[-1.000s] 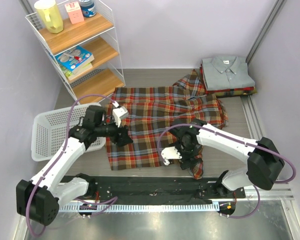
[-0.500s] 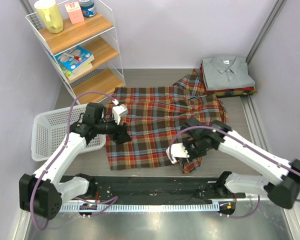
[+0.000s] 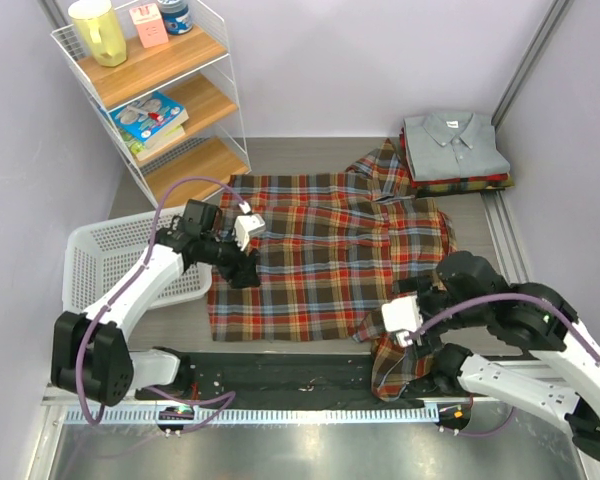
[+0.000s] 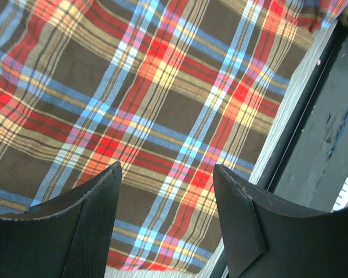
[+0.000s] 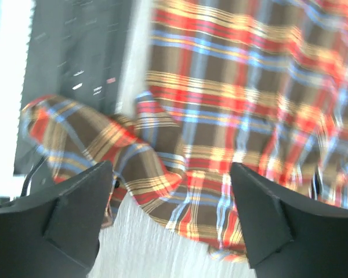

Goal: Fold and stack the long sleeve shirts
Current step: Flatten the shirt out

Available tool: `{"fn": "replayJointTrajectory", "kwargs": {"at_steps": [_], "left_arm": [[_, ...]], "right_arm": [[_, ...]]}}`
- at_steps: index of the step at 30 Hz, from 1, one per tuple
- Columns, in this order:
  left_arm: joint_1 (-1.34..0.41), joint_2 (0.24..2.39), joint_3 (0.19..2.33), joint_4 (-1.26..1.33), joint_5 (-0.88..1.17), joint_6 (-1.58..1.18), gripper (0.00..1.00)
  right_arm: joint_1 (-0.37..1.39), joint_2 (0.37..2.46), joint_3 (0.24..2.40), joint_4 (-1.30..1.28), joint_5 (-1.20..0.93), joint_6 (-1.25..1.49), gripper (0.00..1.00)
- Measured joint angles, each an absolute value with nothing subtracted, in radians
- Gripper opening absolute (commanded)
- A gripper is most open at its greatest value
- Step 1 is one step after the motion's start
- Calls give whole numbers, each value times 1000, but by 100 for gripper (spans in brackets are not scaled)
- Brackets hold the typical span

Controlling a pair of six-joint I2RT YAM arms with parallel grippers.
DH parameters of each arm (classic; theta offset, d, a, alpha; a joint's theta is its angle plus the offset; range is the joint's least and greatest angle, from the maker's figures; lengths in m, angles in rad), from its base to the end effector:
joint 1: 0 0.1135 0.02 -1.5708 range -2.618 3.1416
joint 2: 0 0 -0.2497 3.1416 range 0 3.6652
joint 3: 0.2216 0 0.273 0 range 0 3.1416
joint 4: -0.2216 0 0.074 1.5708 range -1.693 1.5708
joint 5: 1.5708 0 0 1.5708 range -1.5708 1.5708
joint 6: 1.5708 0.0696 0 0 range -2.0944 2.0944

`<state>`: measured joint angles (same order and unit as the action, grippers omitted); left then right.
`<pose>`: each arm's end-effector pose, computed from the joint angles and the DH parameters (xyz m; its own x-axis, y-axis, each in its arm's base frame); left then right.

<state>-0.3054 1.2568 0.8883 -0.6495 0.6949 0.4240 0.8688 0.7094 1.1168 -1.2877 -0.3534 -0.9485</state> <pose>0.2535 -0.1267 0.2026 -0.5129 0.4930 -0.7028 0.8367 0.4703 -0.2807 0.0720 0.1225 0.3294 0.4075 -0.6986 -0.5881 -0.9051 -0.2233 -0.3620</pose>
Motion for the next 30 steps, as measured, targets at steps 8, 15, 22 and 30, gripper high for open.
{"fn": "replayJointTrajectory", "kwargs": {"at_steps": [8,15,22,30], "left_arm": [[-306,1370,965,-739,558,500,61],[-308,1546,1015,-768,377,509,58],[-358,1642,1010,-790,256,513,50],[-529,1591,905,-849,170,538,47]], "right_arm": [[709,966,1071,-1099,-189,-732,58],[229,1365,1049,-1042,-261,-731,56],[187,1514,937,-964,-242,-749,57],[186,1488,783,-978,-192,-803,54]]}}
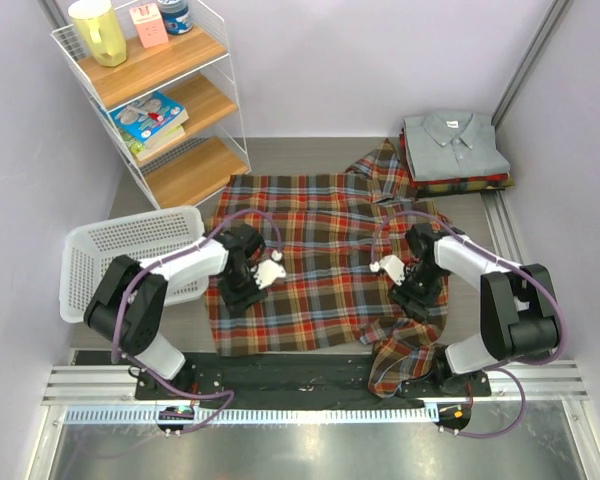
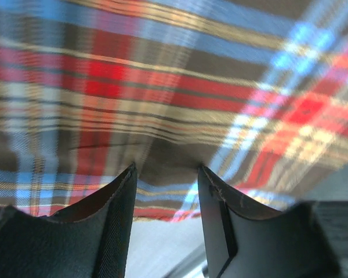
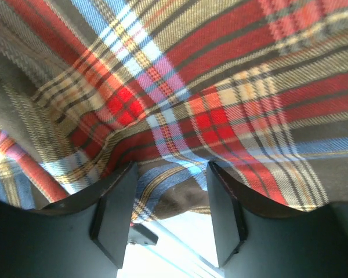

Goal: Fold and stack the long sleeve shirts
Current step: Flatten the shirt out

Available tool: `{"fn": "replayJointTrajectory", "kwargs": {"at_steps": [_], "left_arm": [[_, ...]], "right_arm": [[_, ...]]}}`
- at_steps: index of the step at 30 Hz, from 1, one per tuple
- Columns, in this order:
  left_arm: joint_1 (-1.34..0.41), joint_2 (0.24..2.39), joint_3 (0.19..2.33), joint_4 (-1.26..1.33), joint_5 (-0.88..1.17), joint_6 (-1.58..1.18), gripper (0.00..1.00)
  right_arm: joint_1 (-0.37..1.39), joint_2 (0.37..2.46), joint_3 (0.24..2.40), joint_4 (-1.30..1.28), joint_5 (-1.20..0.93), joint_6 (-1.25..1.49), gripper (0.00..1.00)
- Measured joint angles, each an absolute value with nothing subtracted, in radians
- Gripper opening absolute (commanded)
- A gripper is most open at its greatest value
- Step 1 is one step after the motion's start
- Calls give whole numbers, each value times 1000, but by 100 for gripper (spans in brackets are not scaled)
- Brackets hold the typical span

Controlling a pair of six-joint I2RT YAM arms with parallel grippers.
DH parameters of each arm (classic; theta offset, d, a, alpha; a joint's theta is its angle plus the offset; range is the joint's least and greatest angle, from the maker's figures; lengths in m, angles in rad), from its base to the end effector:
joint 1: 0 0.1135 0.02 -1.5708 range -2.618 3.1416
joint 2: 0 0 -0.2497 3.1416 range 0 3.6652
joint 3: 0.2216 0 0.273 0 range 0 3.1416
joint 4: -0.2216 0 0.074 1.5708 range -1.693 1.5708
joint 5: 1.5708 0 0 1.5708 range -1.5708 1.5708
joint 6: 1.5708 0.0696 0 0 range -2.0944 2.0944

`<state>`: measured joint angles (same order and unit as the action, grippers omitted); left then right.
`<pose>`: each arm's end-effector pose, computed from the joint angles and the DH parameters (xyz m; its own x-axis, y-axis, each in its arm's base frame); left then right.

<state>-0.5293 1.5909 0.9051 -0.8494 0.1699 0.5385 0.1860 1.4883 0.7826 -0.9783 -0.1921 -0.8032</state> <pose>0.2307 -0.1486 0.0984 -0.4826 0.8679 -0.1172 0.8741 0.4689 -0.1268 0.2186 0.0547 0.0939 -0.5627 -0.8246 -0.0581 -0.8140 0.5404 0.2130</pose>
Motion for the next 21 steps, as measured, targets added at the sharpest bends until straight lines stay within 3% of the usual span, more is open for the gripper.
{"fn": "replayJointTrajectory", "kwargs": {"at_steps": [4,9,14,21], "left_arm": [[-596,1540,871,-938,183,548,45],[-538,1520,986,-996,203,554,50],[-467,1612,1204,-921,200,534,52],[-432,1787,1250,-811,165,497,50]], "right_arm": [[185,1427,781,-1072,-200,-863,56],[139,1435,1017,-1159,-276,-881,59],[104,1595,1199,-1004,-274,-793,57],[57,1890,1278,-836,-242,-703,57]]}}
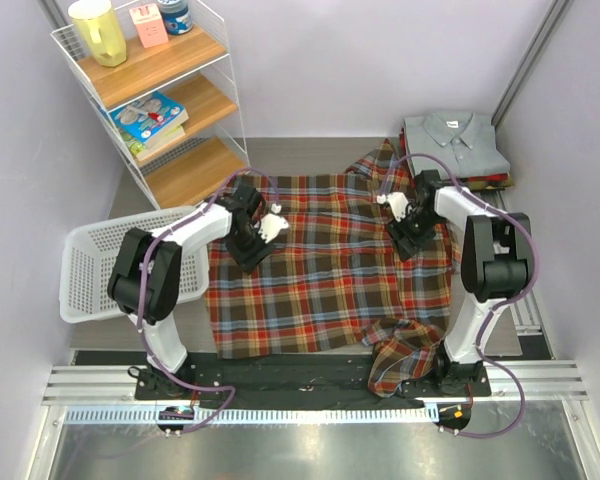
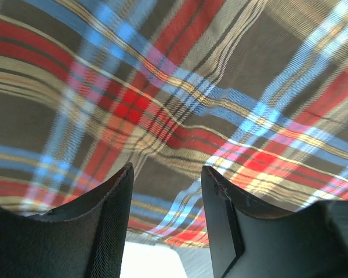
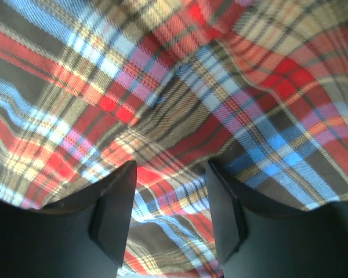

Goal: Fold and stack the long sleeve shirts
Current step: Flatten the shirt out

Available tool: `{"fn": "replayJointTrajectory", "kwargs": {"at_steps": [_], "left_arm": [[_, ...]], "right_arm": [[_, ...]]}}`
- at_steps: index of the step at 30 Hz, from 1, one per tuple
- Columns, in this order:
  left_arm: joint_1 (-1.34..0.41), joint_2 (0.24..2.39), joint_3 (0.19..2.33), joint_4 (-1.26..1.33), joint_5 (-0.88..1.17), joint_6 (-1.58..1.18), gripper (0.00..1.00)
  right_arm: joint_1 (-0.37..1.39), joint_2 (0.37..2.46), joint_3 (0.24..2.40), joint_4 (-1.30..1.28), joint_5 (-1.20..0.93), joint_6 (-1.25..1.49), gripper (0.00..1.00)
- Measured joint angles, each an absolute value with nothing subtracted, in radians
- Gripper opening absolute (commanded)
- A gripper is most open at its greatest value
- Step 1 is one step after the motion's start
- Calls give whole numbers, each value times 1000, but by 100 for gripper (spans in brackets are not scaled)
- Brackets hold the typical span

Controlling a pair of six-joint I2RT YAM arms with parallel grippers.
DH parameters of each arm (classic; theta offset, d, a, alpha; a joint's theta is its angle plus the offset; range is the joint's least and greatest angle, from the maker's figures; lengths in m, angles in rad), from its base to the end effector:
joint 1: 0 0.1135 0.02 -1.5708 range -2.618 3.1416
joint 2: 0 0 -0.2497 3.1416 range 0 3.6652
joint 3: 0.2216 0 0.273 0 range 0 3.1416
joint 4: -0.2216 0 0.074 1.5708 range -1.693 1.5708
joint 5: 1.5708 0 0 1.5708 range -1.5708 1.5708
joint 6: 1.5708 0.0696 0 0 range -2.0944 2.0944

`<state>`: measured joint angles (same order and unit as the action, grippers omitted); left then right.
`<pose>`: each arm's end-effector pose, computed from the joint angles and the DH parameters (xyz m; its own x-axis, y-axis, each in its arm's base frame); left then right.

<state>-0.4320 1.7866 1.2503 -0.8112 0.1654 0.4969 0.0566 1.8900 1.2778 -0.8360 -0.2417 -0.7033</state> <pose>0.3264 -0.1631 0.1338 -0.5658 0.7786 -0.2712 0.8143 0.5793 -0.0356 0.3666 0.0375 0.1061 -0.7014 -0.6687 -0.2469 -0.7050 0.7018 0.1021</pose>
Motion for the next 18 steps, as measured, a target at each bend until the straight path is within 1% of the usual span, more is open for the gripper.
{"fn": "replayJointTrajectory", "kwargs": {"at_steps": [5,10,11,15,17,18], "left_arm": [[-432,1796,1142,-798,159,503,47],[-467,1700,1028,-794,165,508,44],[-477,1687,1013,-807,169,509,45],[-507,1653,981,-877,196,516,56],[-503,1636,990,-908,208,524,59],[-500,1628,1001,-920,214,529,62]], "right_arm": [[52,1816,1173,-772,-235,-709,58],[52,1719,1057,-805,-253,-735,58],[52,1711,1050,-834,-263,-742,58],[52,1700,1076,-970,-312,-757,59],[52,1689,1137,-1029,-335,-754,59],[52,1684,1174,-1040,-344,-749,60]]}}
